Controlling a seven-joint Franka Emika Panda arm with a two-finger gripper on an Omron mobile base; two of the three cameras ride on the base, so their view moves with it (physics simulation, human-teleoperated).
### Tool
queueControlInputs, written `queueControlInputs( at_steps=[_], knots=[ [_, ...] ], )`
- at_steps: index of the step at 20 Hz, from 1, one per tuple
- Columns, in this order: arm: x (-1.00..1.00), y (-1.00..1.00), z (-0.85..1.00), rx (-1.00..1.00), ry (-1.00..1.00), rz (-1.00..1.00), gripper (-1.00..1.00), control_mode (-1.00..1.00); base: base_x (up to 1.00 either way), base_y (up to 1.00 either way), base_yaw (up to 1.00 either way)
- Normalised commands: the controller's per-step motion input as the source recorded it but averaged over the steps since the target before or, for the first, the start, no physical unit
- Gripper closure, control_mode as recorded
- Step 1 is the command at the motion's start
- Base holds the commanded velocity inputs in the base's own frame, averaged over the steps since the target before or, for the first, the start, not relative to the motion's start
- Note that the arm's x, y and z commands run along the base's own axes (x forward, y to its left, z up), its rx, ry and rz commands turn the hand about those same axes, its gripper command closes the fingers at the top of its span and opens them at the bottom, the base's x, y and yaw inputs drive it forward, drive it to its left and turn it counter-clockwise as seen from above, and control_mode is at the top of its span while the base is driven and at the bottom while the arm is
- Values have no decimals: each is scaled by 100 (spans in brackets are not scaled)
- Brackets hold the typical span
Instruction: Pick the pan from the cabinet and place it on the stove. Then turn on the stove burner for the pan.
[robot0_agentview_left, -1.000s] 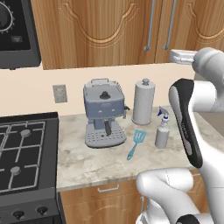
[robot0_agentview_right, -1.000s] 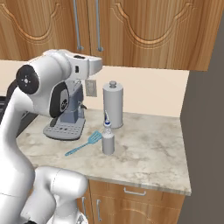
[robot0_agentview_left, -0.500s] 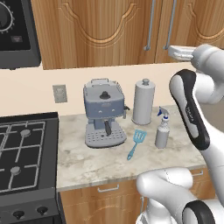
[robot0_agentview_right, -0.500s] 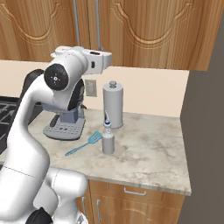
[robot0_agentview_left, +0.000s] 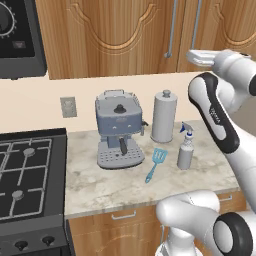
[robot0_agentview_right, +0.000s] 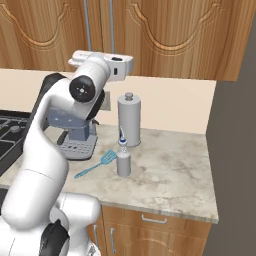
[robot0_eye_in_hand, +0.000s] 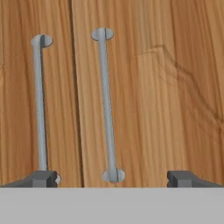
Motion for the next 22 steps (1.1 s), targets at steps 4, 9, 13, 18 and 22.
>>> queueControlInputs(
  at_steps=[4,9,13,18,22],
  knots=[
    [28,14,1,0,-6,0,-100,-100,0,0,0],
    [24,4,6,0,-4,0,-100,-100,0,0,0],
    [15,0,4,0,-3,0,-100,-100,0,0,0],
    [19,0,1,0,-1,0,-100,-100,0,0,0],
    [23,0,0,0,-1,0,-100,-100,0,0,0]
  ],
)
